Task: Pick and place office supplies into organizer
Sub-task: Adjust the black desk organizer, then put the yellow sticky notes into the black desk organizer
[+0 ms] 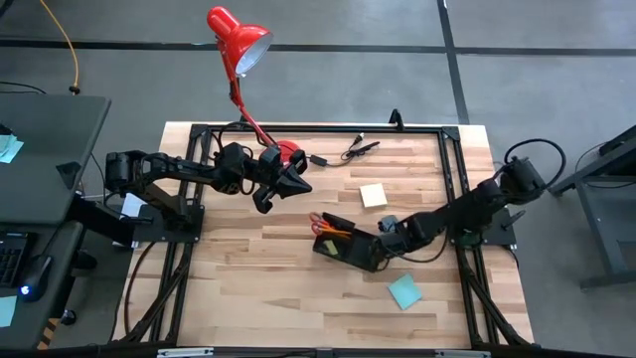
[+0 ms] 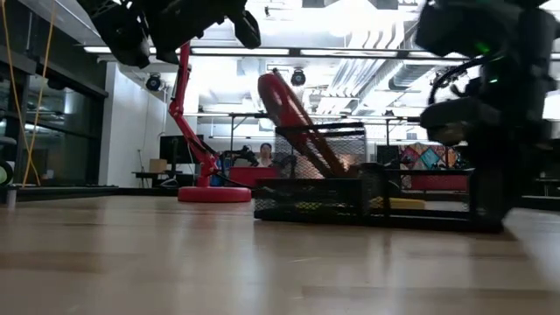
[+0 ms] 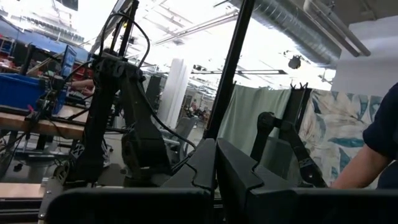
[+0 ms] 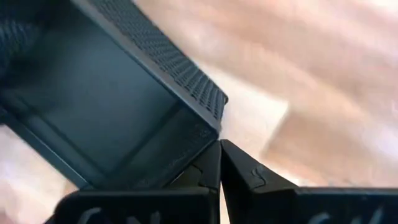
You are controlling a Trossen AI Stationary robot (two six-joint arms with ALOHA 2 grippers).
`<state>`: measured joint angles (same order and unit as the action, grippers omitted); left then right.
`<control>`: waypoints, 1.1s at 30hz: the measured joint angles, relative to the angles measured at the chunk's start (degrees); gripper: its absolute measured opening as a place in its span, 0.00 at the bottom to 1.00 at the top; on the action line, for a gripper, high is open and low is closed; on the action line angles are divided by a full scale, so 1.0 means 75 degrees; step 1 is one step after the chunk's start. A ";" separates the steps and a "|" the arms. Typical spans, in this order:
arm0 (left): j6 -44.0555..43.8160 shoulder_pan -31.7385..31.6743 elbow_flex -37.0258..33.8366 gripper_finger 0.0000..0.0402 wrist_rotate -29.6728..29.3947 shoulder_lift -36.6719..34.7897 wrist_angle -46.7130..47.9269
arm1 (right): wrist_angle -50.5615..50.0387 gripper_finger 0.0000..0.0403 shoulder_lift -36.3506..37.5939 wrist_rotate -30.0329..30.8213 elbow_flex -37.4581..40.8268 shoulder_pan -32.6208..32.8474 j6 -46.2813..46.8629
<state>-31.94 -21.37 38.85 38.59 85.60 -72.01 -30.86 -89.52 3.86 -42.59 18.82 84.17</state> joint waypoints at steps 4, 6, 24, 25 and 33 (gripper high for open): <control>-0.0003 0.0000 0.0000 0.01 0.0000 0.0000 0.0003 | 0.0518 0.00 -0.0029 0.0603 0.0015 -0.0507 -0.0449; -0.0006 0.0000 0.0000 0.01 0.0000 0.0000 0.0011 | 0.0687 0.00 -0.0026 0.0661 0.0018 -0.0767 -0.0700; -0.0005 0.0000 0.0003 0.01 -0.0032 0.0000 -0.0006 | 0.1452 0.02 0.0092 -0.0413 0.0014 -0.2546 -0.2563; -0.0006 0.0000 0.0003 0.01 -0.0035 0.0000 -0.0006 | 0.1244 0.03 0.0160 -0.0495 0.0003 -0.2673 -0.2677; 0.0041 -0.0002 0.0003 0.01 -0.0757 0.0000 0.0005 | -0.0571 0.21 0.1204 -0.0094 0.0001 -0.3780 -0.3797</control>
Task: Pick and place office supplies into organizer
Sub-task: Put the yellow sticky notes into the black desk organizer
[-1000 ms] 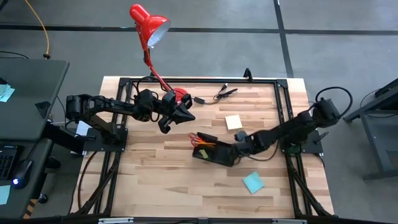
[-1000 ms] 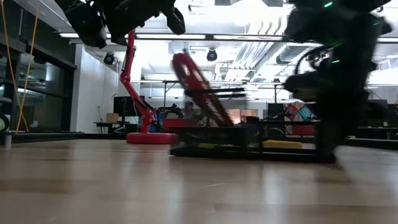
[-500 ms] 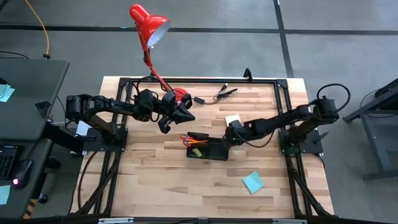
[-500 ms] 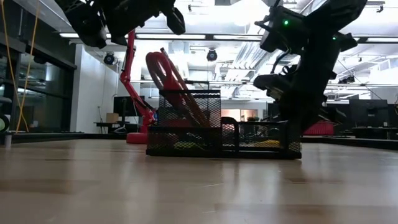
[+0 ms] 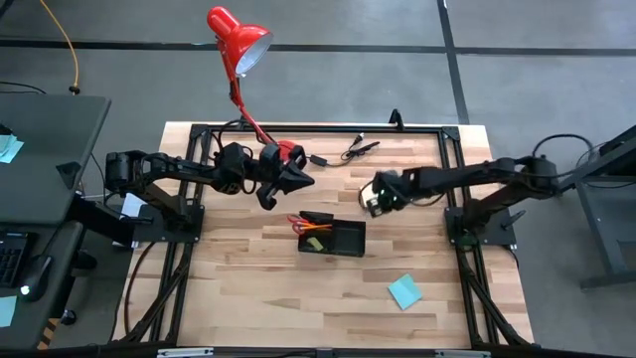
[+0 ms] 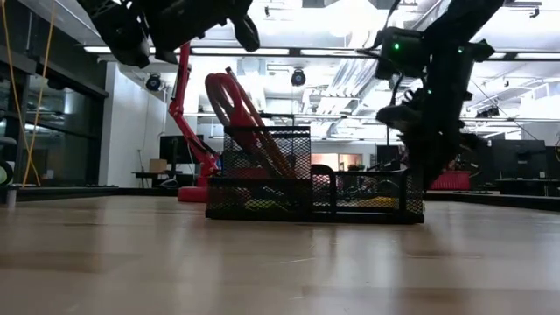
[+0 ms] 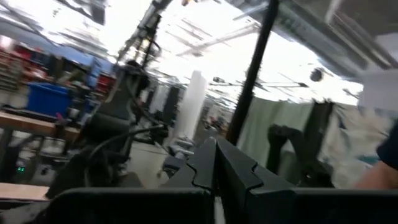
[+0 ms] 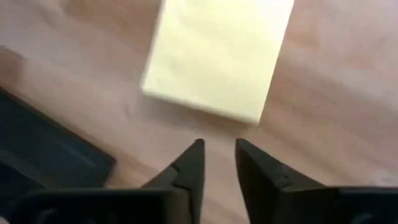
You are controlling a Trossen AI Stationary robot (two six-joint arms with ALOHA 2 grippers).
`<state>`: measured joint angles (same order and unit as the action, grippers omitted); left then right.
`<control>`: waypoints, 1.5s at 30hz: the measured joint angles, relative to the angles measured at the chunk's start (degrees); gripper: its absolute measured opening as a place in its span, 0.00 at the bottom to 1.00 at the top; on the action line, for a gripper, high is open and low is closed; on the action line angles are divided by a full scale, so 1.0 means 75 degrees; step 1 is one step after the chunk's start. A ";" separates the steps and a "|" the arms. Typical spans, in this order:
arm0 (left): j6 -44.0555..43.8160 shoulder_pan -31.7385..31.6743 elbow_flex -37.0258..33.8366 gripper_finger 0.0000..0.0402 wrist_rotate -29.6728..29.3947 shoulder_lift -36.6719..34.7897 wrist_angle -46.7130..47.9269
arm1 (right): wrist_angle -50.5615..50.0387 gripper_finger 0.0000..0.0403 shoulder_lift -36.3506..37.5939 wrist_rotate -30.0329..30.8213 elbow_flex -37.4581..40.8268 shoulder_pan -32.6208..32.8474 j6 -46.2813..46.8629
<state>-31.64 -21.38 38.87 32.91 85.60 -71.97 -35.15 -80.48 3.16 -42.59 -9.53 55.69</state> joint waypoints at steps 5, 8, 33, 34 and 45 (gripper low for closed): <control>-0.0038 -0.0001 0.0000 0.01 -0.0771 0.0000 0.0012 | 0.0217 0.39 0.0674 -0.0137 0.0000 -0.0848 -0.0622; -0.0100 0.0002 0.0000 0.01 -0.1098 0.0000 0.0017 | 0.0166 0.52 0.0946 -0.0529 0.0000 -0.1325 -0.0857; -0.0041 -0.0315 0.0003 0.01 -0.0826 -0.0006 0.0930 | 0.4840 0.60 0.4129 -0.2564 0.4505 -0.2864 0.1976; -0.0034 -0.0433 0.0003 0.01 -0.0843 -0.0006 0.0989 | 0.4824 0.60 0.4135 -0.2568 0.4504 -0.2920 0.1945; -0.0455 -0.2024 0.0003 0.01 -0.0718 0.0003 0.2638 | 0.4698 0.60 0.3572 -0.2652 0.4485 -0.3184 0.1877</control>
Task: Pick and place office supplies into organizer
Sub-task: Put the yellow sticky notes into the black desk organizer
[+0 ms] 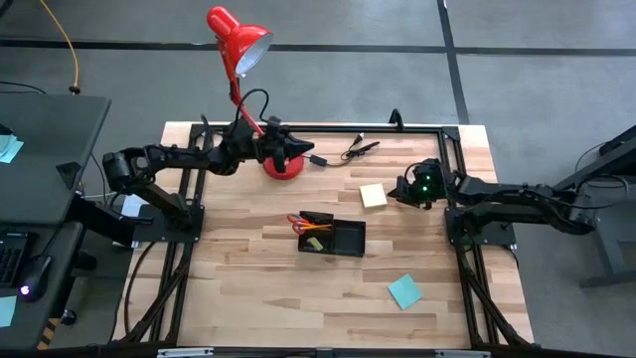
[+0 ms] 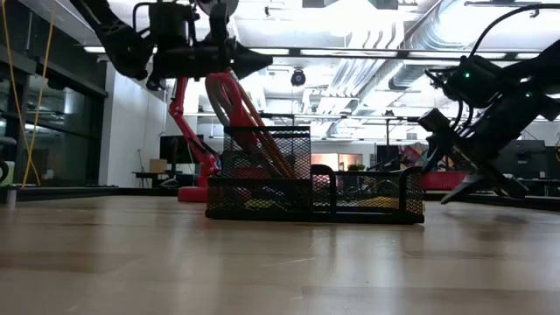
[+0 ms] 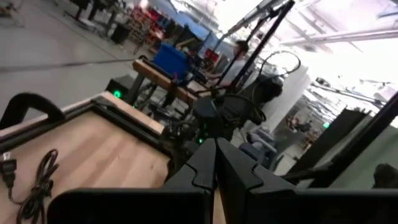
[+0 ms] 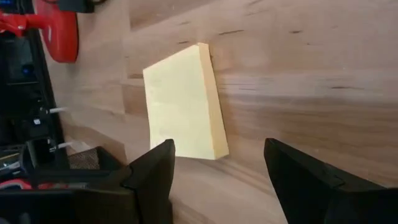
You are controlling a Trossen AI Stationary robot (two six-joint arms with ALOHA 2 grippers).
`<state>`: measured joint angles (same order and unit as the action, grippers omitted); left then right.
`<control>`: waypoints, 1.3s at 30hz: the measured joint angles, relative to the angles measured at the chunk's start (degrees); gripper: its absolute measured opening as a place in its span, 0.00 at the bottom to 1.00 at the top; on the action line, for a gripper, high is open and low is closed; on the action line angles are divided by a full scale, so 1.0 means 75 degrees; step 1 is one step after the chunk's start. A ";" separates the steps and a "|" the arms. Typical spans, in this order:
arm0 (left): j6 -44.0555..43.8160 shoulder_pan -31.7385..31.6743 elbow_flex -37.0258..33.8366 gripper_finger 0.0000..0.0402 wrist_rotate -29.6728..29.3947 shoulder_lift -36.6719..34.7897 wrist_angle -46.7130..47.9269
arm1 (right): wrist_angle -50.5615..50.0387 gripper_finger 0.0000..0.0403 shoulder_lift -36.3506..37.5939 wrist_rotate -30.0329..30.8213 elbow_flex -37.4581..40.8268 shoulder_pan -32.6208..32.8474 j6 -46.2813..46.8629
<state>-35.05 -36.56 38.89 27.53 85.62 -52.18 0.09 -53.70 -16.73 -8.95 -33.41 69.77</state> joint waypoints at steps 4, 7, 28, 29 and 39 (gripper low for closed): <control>-0.0019 -0.0360 0.0000 0.01 0.0481 -0.0003 -0.0003 | 0.0631 0.60 -0.0372 0.0030 -0.0006 0.0000 0.0217; -0.0098 -0.0491 0.0008 0.01 0.0751 -0.0004 -0.0105 | 0.0771 0.60 -0.0772 0.0053 -0.0139 0.0000 0.0260; -0.0184 -0.0474 0.0023 0.01 0.1475 -0.0006 -0.0097 | -0.0244 0.60 -0.4458 -0.0433 -0.2785 -0.0007 -0.1577; -0.0181 -0.0474 0.0023 0.01 0.1478 -0.0006 -0.0099 | -0.0246 0.59 -0.4491 -0.0449 -0.2791 -0.0008 -0.1581; -0.0105 -0.0474 0.0023 0.01 0.1478 -0.0006 -0.0024 | -0.0425 0.36 -0.4724 -0.0445 -0.2809 -0.0006 -0.2094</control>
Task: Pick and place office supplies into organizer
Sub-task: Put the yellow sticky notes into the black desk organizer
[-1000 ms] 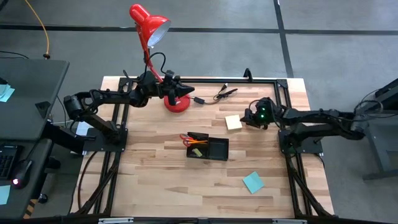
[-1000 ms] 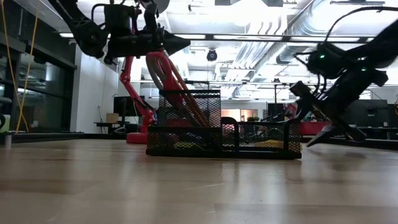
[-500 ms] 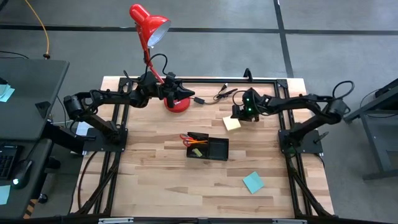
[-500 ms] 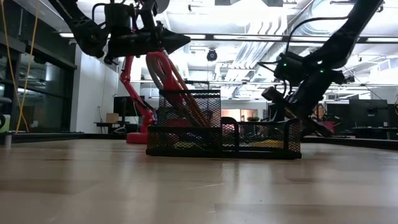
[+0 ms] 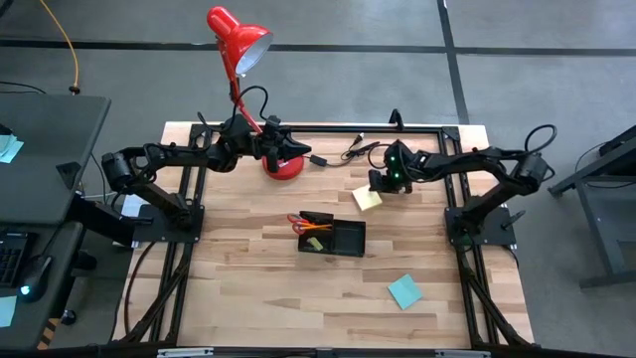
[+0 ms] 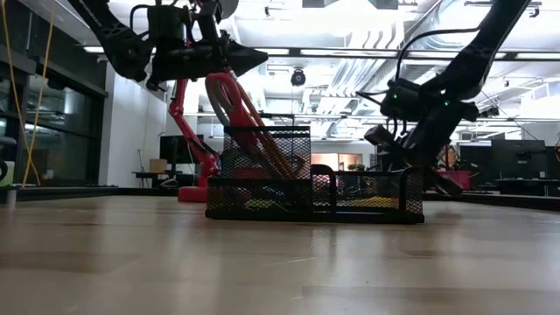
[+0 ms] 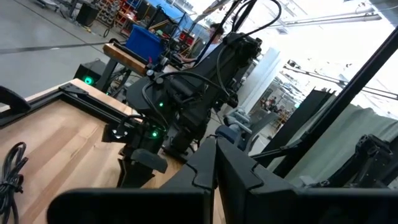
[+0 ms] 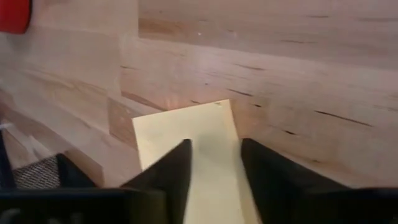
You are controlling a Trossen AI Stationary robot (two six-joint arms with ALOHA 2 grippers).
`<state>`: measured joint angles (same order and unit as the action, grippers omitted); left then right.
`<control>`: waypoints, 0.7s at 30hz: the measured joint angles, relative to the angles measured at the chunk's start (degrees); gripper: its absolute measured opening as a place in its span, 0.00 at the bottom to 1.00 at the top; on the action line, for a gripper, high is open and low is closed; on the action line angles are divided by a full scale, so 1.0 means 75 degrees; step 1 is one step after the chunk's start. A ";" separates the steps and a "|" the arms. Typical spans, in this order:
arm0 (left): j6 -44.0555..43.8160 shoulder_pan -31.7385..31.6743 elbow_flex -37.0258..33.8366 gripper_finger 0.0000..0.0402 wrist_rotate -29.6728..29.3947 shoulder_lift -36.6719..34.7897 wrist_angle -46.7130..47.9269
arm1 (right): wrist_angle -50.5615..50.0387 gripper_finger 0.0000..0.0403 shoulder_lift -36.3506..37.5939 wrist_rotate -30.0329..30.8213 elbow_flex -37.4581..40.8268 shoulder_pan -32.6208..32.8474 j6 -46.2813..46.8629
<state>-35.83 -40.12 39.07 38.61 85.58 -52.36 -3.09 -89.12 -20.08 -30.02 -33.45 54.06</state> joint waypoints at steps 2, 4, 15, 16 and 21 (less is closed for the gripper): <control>0.0000 0.0000 0.0000 0.01 0.0000 0.0000 -0.0009 | 0.0033 0.27 -0.0012 0.0082 0.0025 0.0008 -0.0141; 0.0000 0.0000 0.0000 0.01 0.0000 0.0000 -0.0004 | 0.0044 0.16 -0.0026 0.0130 0.0043 0.0012 -0.0200; 0.0112 -0.0006 0.0000 0.01 0.0003 0.0003 0.0047 | 0.1768 0.00 -0.0111 -0.0120 0.0124 0.0029 0.0575; 0.0119 -0.0006 0.0000 0.01 0.0027 0.0001 0.0041 | 0.1993 0.00 -0.0112 -0.0081 0.0128 0.0029 0.0702; 0.0122 -0.0006 0.0000 0.01 0.0288 0.0000 0.0047 | 0.2616 0.00 -0.0096 -0.0066 0.0108 0.0017 0.0890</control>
<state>-34.92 -40.16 39.07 40.77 85.58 -52.01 16.53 -89.84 -20.57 -29.21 -33.32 60.74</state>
